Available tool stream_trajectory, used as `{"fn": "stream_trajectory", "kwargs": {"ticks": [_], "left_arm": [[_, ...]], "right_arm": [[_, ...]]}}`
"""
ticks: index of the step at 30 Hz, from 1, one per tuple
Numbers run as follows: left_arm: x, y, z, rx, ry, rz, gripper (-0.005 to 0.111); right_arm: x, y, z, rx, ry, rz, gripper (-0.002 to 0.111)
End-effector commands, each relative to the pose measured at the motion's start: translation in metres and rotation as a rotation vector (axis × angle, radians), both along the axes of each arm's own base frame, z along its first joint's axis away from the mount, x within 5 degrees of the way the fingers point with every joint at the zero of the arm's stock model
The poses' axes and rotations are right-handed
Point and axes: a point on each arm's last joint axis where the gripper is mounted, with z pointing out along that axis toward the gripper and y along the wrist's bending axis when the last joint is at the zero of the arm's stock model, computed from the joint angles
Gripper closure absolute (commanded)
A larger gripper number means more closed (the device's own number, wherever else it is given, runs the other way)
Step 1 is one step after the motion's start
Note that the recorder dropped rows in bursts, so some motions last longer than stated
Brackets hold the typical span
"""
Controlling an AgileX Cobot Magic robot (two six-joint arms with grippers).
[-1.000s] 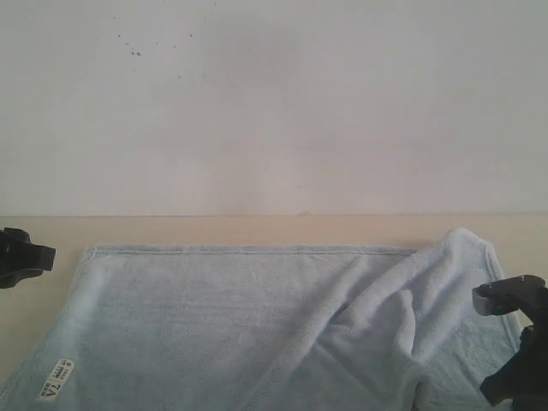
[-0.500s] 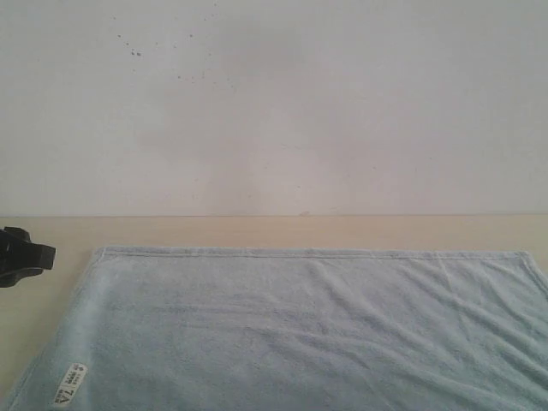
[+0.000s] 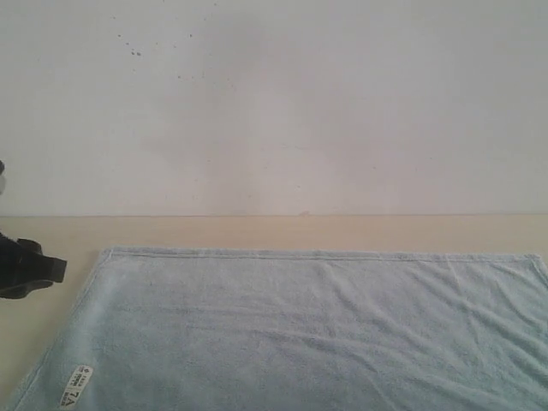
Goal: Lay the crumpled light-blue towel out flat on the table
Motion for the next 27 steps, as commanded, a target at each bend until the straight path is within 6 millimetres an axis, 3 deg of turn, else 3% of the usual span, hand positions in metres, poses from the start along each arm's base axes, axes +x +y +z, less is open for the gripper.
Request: {"fn": "stream_trajectory", "kwargs": {"ticks": [1,6,10,16,20,24,26,27], "left_arm": [[-0.001,-0.02,-0.006,0.018,0.006,-0.091,0.059],[0.004,-0.024,-0.019,0.054,0.034,-0.13,0.059],[0.01,-0.025,-0.044,0.074,0.111,-0.14,0.059],[0.016,-0.024,-0.091,0.13,0.255,-0.178,0.059],[0.015,-0.022,-0.085,0.154,0.244,-0.197,0.059],[0.012,0.001,-0.062,0.158,0.216,-0.099,0.059],[0.009,0.009,-0.056,0.15,0.229,-0.063,0.07],[0.007,0.009,-0.057,0.152,0.246,-0.062,0.087]], "right_arm": [[0.013,0.02,0.022,0.005,-0.175,0.139,0.108],[0.027,0.054,0.033,0.035,-0.205,0.276,0.108],[0.032,0.082,0.039,0.041,-0.207,0.392,0.108],[0.033,0.094,0.041,0.046,-0.21,0.435,0.108],[0.033,0.094,0.041,0.045,-0.212,0.434,0.108],[0.033,0.094,0.041,0.047,-0.206,0.435,0.108],[0.033,0.094,0.041,0.047,-0.206,0.435,0.108],[0.033,0.094,0.041,0.047,-0.206,0.435,0.108]]}}
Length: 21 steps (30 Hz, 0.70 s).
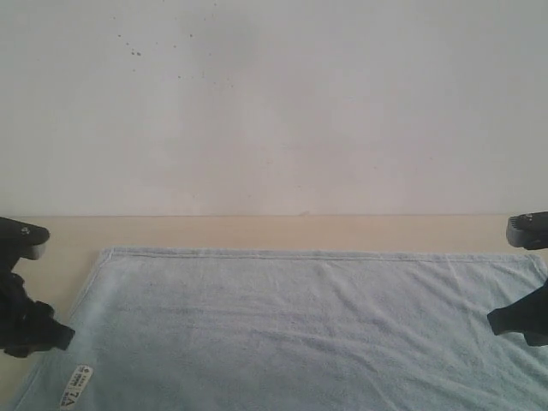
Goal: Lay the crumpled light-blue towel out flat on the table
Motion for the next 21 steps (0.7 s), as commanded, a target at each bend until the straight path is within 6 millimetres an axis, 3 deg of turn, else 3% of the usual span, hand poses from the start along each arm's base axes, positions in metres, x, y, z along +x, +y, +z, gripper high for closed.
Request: {"fn": "stream_trajectory", "kwargs": {"ticks": [1,21], "left_arm": [[-0.006,0.005,0.003,0.001,0.036,0.036,0.102],[-0.001,0.003,-0.031,-0.002,0.134,0.035,0.103]], "right_arm": [[0.0,0.001,0.004,-0.004,-0.012,0.012,0.108],[0.0,0.001,0.004,-0.005,-0.017,0.012,0.108]]}}
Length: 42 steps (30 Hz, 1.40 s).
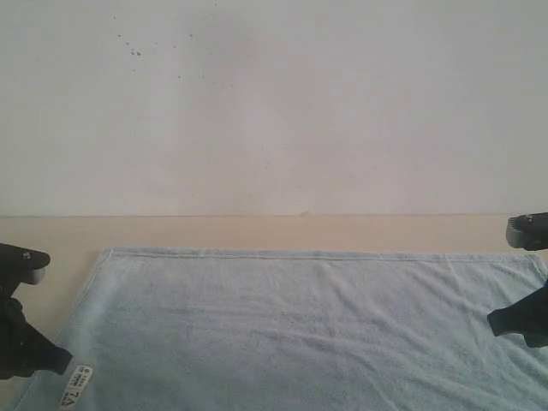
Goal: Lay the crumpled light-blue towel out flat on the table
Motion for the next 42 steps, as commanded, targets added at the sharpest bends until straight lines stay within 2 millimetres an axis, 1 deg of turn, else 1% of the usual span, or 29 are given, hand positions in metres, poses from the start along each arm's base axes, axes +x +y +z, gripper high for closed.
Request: {"fn": "stream_trajectory", "kwargs": {"ticks": [1,9,17,20,24,26,28,31,36,38,40,42], "left_arm": [[0.001,-0.001,-0.007,-0.007,0.01,0.006,0.103],[0.002,-0.001,-0.026,-0.002,0.064,0.004,0.103],[-0.001,0.003,-0.03,0.031,0.101,-0.014,0.103],[-0.001,0.011,-0.03,0.035,0.11,0.028,0.103],[-0.002,0.027,-0.03,0.083,0.124,0.108,0.103],[-0.002,0.029,-0.029,0.075,0.115,0.131,0.103],[0.0,0.029,-0.025,0.066,0.089,0.133,0.103],[0.004,0.02,-0.01,0.019,0.018,0.149,0.103],[0.007,0.004,0.028,0.003,-0.119,0.083,0.103],[0.008,0.003,0.039,-0.012,-0.185,0.075,0.103],[0.015,0.002,0.047,-0.018,-0.268,0.047,0.103],[0.026,0.002,0.05,-0.018,-0.307,0.038,0.103]], "right_arm": [[0.001,0.001,0.004,-0.005,-0.025,0.009,0.108],[0.001,0.001,0.004,-0.005,-0.025,0.009,0.108],[0.001,0.001,0.004,-0.005,-0.025,0.009,0.108],[0.001,0.001,0.004,-0.005,-0.025,0.009,0.108],[0.001,0.001,0.004,-0.005,-0.023,0.009,0.108],[0.001,0.001,0.004,-0.005,-0.023,0.009,0.108],[0.001,0.001,0.004,-0.005,-0.026,0.009,0.108],[0.001,0.001,0.005,-0.006,-0.03,0.008,0.108],[0.002,0.0,0.005,-0.007,-0.041,0.006,0.108],[0.003,0.0,0.005,-0.009,-0.051,0.004,0.108],[0.004,0.0,0.006,-0.01,-0.061,0.002,0.108],[0.005,0.0,0.006,-0.012,-0.071,0.001,0.108]]}}
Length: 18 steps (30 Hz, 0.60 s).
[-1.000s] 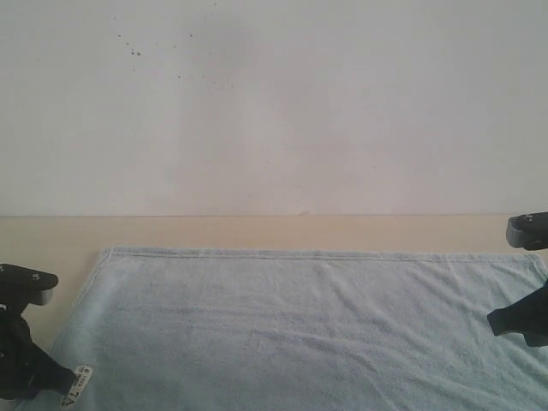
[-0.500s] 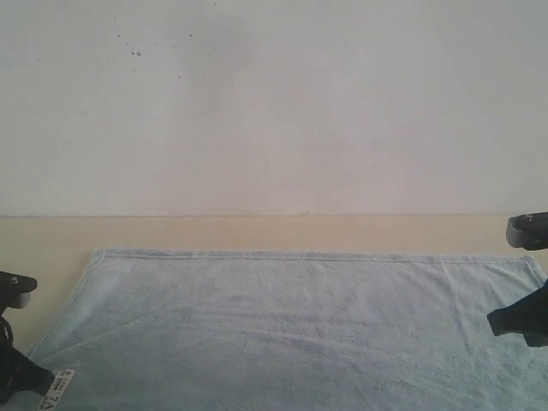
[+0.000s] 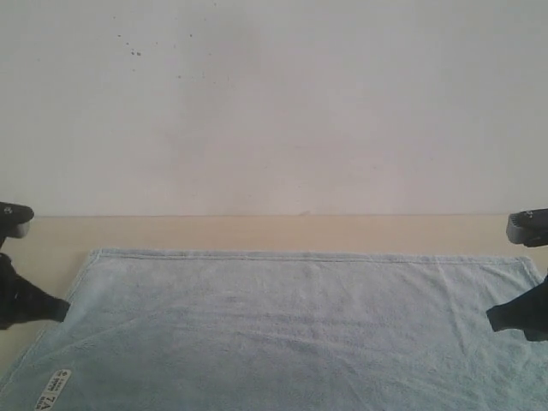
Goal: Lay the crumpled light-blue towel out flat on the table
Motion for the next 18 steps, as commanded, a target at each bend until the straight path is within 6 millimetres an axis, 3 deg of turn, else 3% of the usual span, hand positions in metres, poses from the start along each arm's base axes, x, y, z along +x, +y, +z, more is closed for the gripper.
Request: {"fn": "stream_trajectory", "kwargs": {"ticks": [1,14,18], "left_arm": [[0.024,-0.002,0.012,-0.007,-0.118,-0.026,0.103],[0.142,-0.008,-0.011,0.077,-0.15,-0.082,0.103],[0.159,-0.008,-0.03,0.131,-0.139,-0.123,0.103]], "right_arm": [[0.003,0.0,0.005,-0.008,-0.044,0.005,0.108],[0.003,0.001,0.006,0.002,-0.055,-0.006,0.108],[0.004,0.001,0.006,0.008,-0.061,-0.013,0.108]]}}
